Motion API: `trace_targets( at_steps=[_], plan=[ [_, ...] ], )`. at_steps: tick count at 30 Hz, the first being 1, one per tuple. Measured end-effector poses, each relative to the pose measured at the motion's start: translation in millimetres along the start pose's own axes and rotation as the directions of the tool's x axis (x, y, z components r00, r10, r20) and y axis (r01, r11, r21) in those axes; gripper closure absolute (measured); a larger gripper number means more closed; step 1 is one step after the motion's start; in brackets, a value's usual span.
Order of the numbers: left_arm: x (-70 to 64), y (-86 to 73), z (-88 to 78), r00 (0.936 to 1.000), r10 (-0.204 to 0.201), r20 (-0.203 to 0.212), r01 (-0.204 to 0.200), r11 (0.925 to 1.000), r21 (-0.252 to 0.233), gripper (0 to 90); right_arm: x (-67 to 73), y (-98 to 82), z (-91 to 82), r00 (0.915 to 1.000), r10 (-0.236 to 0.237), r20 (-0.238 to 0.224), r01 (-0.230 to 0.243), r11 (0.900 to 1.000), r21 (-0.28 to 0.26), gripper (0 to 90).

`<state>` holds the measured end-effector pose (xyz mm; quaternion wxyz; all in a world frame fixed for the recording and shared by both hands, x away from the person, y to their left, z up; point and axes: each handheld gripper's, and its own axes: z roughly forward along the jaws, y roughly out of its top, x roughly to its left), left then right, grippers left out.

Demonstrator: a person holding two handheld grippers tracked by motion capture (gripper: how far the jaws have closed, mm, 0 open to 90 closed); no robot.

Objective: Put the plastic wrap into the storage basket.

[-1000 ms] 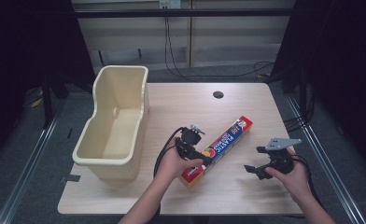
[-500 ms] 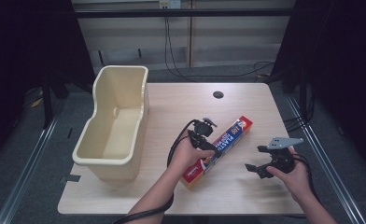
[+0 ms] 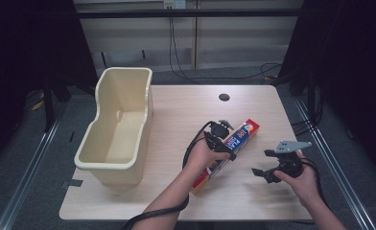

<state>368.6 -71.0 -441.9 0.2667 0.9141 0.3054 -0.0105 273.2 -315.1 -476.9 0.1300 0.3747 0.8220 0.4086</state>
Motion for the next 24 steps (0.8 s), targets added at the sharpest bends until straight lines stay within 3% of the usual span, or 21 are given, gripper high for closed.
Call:
trace_targets(
  at_steps=[12,18,19,24],
  plan=[
    [-0.5,4.6,17.4,1.0,0.004,-0.004,-0.004,0.9997,0.025,10.0,-1.9,-0.6,-1.6,0.9999,0.01,0.007,-0.01,1.0,-0.003,5.0],
    [-3.2,8.1,23.6,0.9991,0.034,-0.026,-0.032,0.9978,0.058,13.3,-3.0,-0.9,-2.4,0.9999,0.012,0.007,-0.012,1.0,-0.007,5.0],
    [-4.4,8.3,24.5,0.9991,0.024,-0.034,-0.022,0.9981,0.057,14.0,-3.0,-0.9,-2.6,0.9999,0.014,0.008,-0.014,1.0,-0.007,5.0],
    [-4.5,9.2,25.9,0.9973,0.055,-0.049,-0.052,0.997,0.057,18.5,-3.4,-0.9,-2.8,0.9998,0.017,0.006,-0.017,1.0,-0.007,5.0]
  ],
)
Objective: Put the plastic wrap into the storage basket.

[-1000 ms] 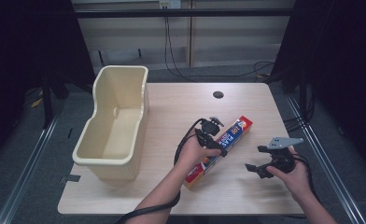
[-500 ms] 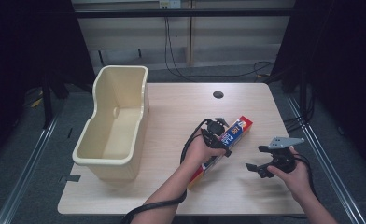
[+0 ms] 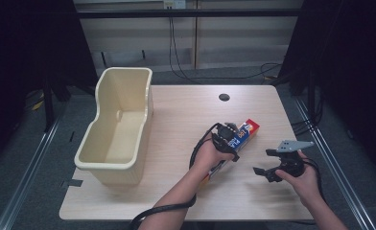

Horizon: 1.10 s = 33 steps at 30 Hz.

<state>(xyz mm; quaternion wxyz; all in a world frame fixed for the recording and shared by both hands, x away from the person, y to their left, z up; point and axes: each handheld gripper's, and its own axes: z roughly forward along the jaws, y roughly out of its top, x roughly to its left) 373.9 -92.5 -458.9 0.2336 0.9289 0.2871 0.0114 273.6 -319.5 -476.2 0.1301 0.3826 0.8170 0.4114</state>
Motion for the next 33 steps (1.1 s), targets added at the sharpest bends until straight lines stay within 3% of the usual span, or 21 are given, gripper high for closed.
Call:
trace_targets(
  at_steps=[5,9,10,11,17,18,22,24,33],
  plan=[
    [-0.5,-0.9,0.8,0.9997,-0.008,-0.021,0.008,0.9999,0.006,23.5,-0.5,0.1,-0.1,1.0,-0.002,-0.002,0.002,1.0,-0.005,5.0],
    [0.5,-1.8,-0.3,0.9996,-0.022,-0.016,0.022,0.9997,0.002,34.8,-0.4,0.1,-0.2,1.0,0.0,-0.004,0.0,1.0,-0.006,5.0],
    [2.1,-1.6,-1.7,0.9998,-0.002,-0.02,0.003,0.9998,0.018,34.8,-0.4,0.1,-0.2,1.0,0.0,-0.004,0.0,1.0,-0.006,5.0],
    [1.6,-1.9,-2.2,0.9992,-0.034,-0.019,0.034,0.9992,0.022,36.2,-0.4,0.1,-0.1,1.0,0.0,-0.004,0.0,1.0,-0.005,5.0],
    [0.6,0.8,-2.8,0.9979,-0.05,-0.043,0.051,0.9981,0.035,39.6,-0.5,0.1,0.2,1.0,-0.002,-0.004,0.002,1.0,-0.006,5.0],
    [0.9,2.0,-4.2,0.9977,-0.055,-0.04,0.057,0.9968,0.057,39.6,-0.5,0.1,0.2,1.0,-0.002,-0.004,0.002,1.0,-0.006,5.0],
    [0.7,2.9,-6.3,0.9936,-0.11,-0.027,0.112,0.9904,0.082,40.3,-0.4,0.1,0.2,1.0,-0.002,-0.005,0.002,1.0,-0.007,5.0],
    [1.1,2.4,-7.6,0.9927,-0.119,-0.018,0.12,0.9886,0.091,40.6,-0.4,0.0,0.2,1.0,-0.002,-0.003,0.002,1.0,-0.006,5.0],
    [5.8,3.9,-26.6,0.9917,-0.129,0.002,0.127,0.9836,0.128,40.9,-0.4,0.1,2.3,1.0,-0.005,-0.005,0.005,1.0,-0.005,4.5]
  ],
)
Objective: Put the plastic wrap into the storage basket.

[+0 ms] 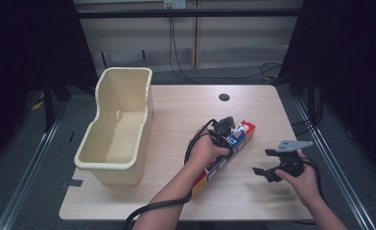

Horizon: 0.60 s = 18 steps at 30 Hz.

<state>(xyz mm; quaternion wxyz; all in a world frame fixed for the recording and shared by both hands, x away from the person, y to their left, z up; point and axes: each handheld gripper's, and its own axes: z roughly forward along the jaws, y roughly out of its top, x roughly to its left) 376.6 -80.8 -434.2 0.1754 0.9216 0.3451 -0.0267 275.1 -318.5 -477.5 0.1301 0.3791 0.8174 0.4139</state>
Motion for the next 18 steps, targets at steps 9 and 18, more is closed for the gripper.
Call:
trace_targets(
  at_steps=[9,18],
  plan=[
    [10.5,-4.5,-25.3,0.9994,-0.033,0.007,0.033,0.9993,0.017,40.9,0.6,0.5,0.4,1.0,0.002,-0.002,-0.002,1.0,-0.003,3.9],
    [16.4,-6.6,-48.2,0.9982,-0.059,0.002,0.059,0.9979,0.027,40.9,1.0,1.1,1.3,0.9999,-0.002,-0.012,0.002,1.0,0.0,2.2]
  ],
)
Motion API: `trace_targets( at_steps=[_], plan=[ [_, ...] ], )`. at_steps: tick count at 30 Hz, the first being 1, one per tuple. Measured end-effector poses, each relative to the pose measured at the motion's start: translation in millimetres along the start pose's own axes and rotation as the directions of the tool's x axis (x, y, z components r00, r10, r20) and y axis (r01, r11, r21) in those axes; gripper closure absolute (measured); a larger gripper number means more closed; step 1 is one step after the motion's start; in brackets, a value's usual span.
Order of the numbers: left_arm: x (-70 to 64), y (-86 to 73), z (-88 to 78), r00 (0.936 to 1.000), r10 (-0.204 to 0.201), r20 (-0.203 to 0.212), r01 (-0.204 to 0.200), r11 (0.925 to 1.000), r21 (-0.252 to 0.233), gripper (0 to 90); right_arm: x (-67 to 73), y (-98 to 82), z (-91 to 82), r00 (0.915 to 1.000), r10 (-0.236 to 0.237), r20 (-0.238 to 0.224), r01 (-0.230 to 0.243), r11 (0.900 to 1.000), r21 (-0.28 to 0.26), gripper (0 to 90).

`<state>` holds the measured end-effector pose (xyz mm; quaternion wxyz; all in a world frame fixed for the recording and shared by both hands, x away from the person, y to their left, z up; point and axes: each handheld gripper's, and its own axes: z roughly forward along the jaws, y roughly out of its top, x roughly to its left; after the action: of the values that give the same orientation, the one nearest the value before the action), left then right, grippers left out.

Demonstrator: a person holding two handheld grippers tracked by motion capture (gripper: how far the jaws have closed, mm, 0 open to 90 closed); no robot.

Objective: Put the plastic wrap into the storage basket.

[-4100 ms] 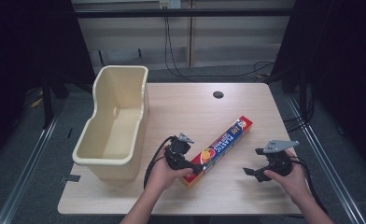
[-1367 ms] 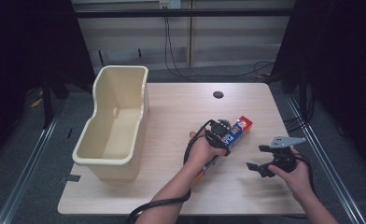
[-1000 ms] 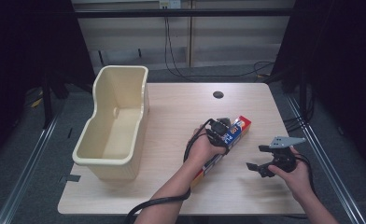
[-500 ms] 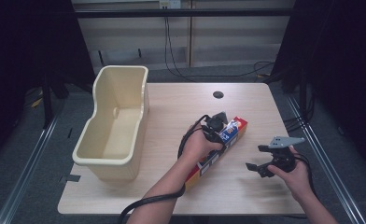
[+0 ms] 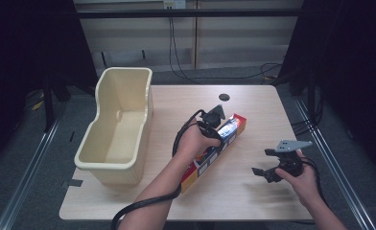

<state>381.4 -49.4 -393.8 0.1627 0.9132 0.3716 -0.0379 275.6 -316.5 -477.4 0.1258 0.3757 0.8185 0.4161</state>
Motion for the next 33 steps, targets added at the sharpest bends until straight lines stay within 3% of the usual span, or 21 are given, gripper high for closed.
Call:
trace_targets(
  at_steps=[4,12,33],
  plan=[
    [3.0,-1.2,-11.5,0.9996,-0.019,0.019,0.019,0.9998,0.004,40.9,0.8,0.1,-0.4,1.0,0.002,-0.006,-0.002,1.0,-0.005,1.8],
    [9.8,-5.1,-37.6,0.9981,-0.061,0.01,0.061,0.9981,-0.003,40.9,2.2,0.3,1.5,0.9999,-0.007,-0.008,0.007,1.0,-0.006,1.8],
    [26.6,-11.9,-86.8,0.9929,-0.119,0.008,0.119,0.9929,-0.008,40.9,5.2,0.7,3.4,0.9998,-0.019,-0.001,0.019,1.0,-0.003,1.8]
  ],
)
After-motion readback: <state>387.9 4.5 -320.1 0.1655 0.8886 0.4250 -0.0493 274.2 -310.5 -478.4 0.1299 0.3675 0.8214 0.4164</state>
